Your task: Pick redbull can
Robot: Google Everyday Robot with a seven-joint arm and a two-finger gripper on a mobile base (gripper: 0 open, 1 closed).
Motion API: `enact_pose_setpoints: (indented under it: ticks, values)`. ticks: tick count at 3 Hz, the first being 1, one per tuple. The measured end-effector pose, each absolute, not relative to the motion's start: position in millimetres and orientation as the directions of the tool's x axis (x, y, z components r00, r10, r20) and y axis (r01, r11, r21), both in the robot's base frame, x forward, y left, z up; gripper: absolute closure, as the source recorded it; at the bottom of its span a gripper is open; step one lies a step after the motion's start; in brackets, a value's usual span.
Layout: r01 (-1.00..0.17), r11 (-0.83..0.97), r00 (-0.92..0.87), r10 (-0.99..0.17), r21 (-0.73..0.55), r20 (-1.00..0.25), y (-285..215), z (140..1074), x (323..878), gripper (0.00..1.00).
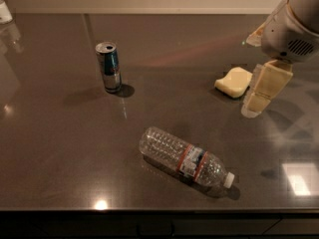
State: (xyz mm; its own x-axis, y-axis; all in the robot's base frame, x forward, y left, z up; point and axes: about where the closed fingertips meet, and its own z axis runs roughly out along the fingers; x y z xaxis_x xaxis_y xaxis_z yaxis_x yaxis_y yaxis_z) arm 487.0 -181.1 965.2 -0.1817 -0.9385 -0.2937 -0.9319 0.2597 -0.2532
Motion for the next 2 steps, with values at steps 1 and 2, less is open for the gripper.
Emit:
enact_pose_setpoints:
  ticks: [1, 2]
  values:
    - [-0.933, 0.259, -0.178, -0.936, -0.251, -0.304, -177, 963, 493, 0.00]
    - [-0.934, 0.260, -0.166, -0.922, -0.243, -0.351, -160, 954, 506, 0.00]
